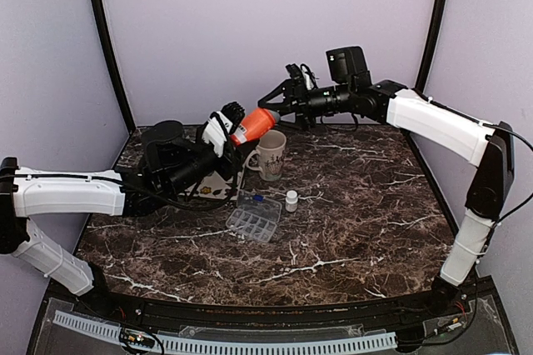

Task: Sort the pills into containers
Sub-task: Screw the lid of the pill bottle onto the pill bottle.

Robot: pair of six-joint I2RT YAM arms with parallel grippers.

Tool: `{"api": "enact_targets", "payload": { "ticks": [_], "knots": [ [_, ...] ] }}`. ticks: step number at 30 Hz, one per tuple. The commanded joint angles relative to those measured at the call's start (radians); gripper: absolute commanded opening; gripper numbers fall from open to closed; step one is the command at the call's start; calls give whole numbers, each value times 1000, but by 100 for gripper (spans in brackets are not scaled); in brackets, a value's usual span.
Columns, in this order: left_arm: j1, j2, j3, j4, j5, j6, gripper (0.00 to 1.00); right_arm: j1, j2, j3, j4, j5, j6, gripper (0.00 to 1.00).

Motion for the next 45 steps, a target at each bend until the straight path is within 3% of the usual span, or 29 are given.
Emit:
{"api": "enact_targets", "payload": {
  "ticks": [1,45],
  "knots": [
    [-15,-93,-1,188,24,-31,1,7,18,-1,-67,61,-45,68],
    [20,-161,-97,87,5,-184,1,30,-103,27,-130,154,-151,74]
  ]
}}
